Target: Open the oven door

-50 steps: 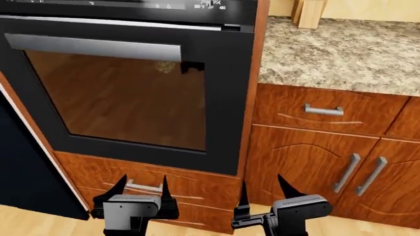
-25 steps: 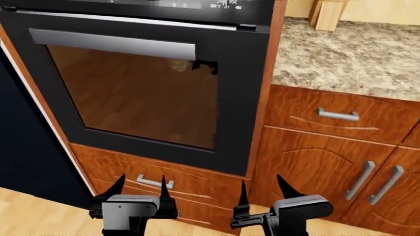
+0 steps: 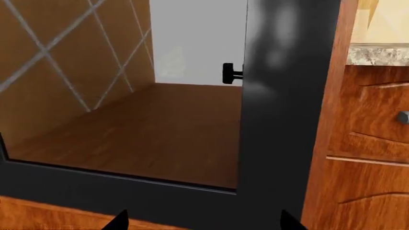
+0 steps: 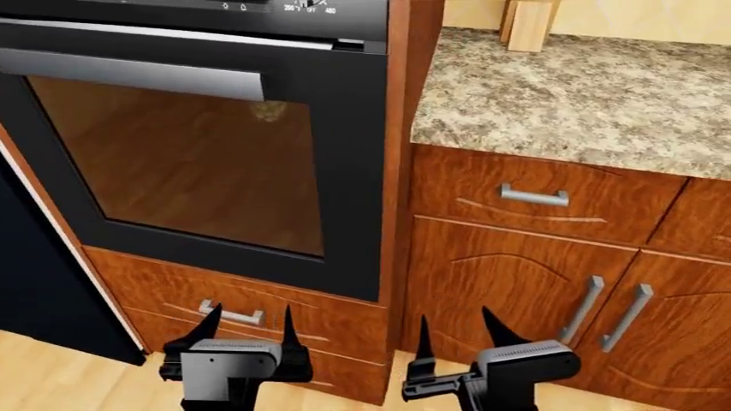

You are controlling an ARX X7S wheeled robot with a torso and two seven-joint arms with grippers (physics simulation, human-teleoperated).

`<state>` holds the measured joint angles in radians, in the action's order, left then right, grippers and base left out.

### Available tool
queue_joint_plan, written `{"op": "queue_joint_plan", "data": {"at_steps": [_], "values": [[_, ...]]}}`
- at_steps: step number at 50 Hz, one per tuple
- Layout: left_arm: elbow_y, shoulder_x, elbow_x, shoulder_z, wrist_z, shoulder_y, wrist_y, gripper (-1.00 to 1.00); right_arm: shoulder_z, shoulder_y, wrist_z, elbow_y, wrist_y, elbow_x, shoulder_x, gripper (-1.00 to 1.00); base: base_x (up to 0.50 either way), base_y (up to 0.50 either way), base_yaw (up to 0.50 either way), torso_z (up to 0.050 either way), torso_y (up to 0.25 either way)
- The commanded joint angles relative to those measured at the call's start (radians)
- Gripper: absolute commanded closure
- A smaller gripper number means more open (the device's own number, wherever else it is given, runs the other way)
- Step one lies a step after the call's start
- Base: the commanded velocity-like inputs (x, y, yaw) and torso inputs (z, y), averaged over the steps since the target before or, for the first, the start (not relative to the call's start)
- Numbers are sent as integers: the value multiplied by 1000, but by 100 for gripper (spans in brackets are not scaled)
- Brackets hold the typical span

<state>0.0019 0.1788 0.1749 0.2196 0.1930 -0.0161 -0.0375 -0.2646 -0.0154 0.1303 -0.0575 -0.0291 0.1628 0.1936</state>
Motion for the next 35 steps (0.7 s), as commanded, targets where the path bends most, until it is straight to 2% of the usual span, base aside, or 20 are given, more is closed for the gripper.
{"op": "queue_joint_plan", "data": {"at_steps": [1, 4, 8, 11, 14, 18, 22, 27, 31, 35], "values": [[4, 6, 12, -1, 9, -1, 6, -100, -15, -3, 2, 1, -9, -7, 5, -100, 0, 0, 0, 0, 0], [36, 10, 40, -22, 22, -6, 38, -100, -17, -4, 5, -1, -7, -9, 7, -100, 0, 0, 0, 0, 0], [176, 67, 201, -119, 32, 5, 186, -100, -20, -4, 8, -14, 0, -12, 15, -100, 0, 0, 0, 0, 0], [210, 226, -76, -103, 102, 0, 162, -100, -25, -4, 3, -23, 3, -6, 18, -100, 0, 0, 0, 0, 0], [251, 419, -480, -41, 174, -52, 207, -100, -28, -4, -3, -38, 8, 3, 22, -100, 0, 0, 0, 0, 0], [288, 642, -986, 68, 174, -171, 237, -100, -27, -4, -5, -53, 11, 15, 28, -100, 0, 0, 0, 0, 3], [304, 784, -1224, 124, 135, -325, 149, -100, -25, -7, 0, -67, 18, 21, 30, -100, 0, 0, 0, 0, 0], [285, 848, -1283, 165, 88, -514, 15, -100, -25, -7, 7, -70, 20, 24, 32, -100, 0, 0, 0, 0, 0], [265, 848, -1281, 179, 64, -616, -43, -100, -26, -6, 10, -68, 18, 26, 32, -100, 0, 0, 0, 0, 0], [261, 840, -1287, 188, 54, -664, -68, -100, -26, -5, 13, -69, 19, 28, 34, -100, 0, 0, 0, 0, 0]]}}
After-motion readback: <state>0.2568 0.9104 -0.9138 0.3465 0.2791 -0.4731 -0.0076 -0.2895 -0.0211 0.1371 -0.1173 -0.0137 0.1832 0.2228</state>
